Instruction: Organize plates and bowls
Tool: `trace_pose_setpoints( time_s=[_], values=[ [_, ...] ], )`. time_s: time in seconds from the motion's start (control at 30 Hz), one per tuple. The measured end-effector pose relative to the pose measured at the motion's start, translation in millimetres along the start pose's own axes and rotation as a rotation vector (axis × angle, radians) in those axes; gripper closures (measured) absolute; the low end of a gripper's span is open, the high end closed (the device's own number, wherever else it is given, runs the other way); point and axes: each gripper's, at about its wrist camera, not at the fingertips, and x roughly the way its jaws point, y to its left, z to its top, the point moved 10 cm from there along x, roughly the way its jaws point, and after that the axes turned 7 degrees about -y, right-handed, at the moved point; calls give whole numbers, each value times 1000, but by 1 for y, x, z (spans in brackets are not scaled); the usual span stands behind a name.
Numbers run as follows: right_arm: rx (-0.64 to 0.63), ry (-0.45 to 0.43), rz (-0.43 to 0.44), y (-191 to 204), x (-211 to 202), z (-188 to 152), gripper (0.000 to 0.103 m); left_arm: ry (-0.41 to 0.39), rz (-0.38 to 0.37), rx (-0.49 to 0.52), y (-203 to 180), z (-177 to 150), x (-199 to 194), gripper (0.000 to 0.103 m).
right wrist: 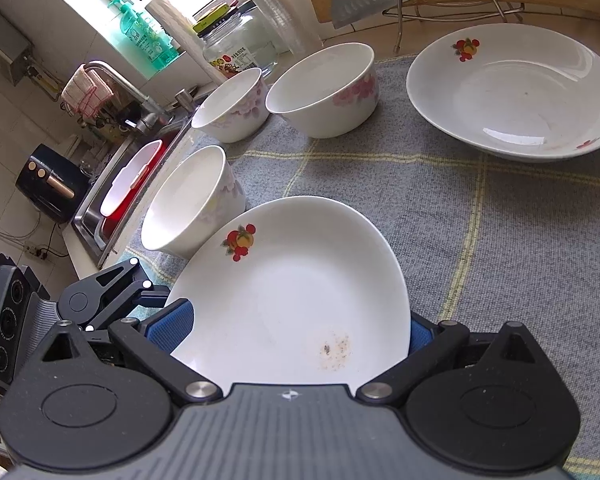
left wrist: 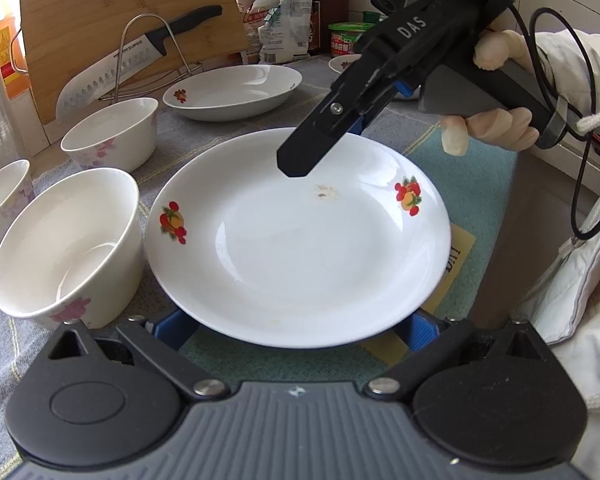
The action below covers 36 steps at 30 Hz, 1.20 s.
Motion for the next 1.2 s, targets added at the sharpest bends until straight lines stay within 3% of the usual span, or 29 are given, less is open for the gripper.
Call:
trace_pose_setpoints(
  time_s=[0.53,1.2],
  values=[
    [-5,-1,7,2,-1,3,0,-4,-4,27,-1,0,-2,2],
    [-30,4,-2,3,-17,6,0,-2,-17,-8,-7,16,-5,2]
  ],
)
